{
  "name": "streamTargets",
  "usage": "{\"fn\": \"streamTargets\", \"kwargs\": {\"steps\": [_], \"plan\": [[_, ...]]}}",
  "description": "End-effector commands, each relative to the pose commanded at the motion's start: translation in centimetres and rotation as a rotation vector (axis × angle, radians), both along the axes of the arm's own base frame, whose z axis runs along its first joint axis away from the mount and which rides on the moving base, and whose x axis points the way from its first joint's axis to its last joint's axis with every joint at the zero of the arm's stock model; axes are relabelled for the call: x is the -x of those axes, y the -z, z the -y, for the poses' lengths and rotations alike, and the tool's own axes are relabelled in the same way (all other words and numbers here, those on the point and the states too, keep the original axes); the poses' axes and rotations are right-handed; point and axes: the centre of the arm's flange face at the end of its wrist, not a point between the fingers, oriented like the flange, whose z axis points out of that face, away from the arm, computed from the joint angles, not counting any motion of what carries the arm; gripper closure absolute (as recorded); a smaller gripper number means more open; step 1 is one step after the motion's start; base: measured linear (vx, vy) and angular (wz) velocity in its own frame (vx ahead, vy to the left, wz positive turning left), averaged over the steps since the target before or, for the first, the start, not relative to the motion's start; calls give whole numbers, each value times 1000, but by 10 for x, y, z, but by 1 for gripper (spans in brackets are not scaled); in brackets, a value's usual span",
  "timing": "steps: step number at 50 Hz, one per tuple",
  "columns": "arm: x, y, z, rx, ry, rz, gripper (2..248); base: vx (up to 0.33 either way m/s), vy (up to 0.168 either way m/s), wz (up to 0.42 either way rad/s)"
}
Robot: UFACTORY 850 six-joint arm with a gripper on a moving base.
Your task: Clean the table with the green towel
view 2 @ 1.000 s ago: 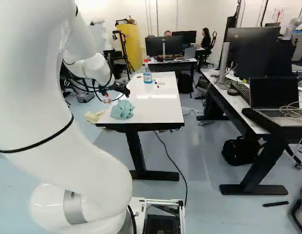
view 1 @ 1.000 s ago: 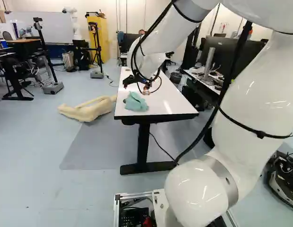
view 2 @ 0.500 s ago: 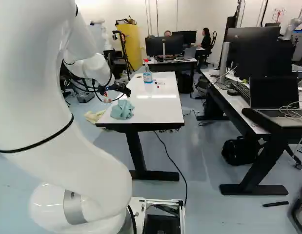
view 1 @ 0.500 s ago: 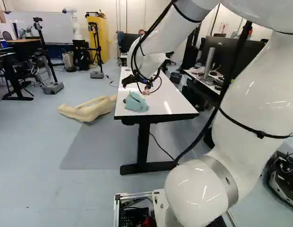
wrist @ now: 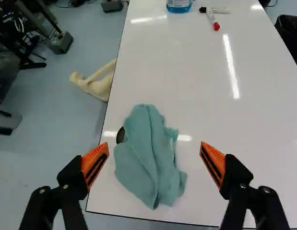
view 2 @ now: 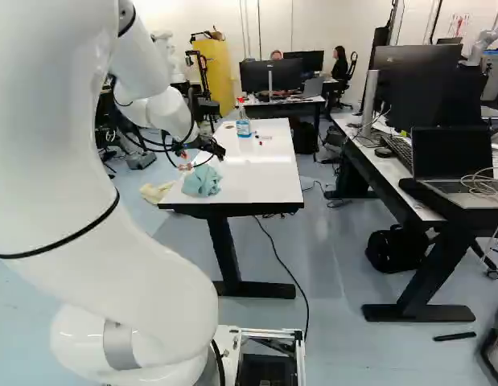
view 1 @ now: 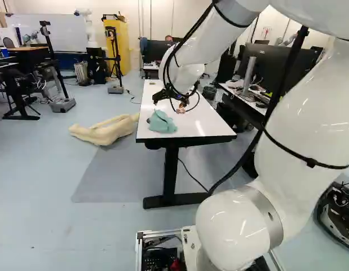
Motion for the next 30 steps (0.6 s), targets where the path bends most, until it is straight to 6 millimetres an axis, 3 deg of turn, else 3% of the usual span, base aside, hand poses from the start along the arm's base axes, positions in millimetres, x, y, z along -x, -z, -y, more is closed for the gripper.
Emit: {"fn": "streamTargets", "kwargs": {"steps": [30], "plan": [[2, 0, 49, 0, 103, 0, 3, 0, 0, 0]]}}
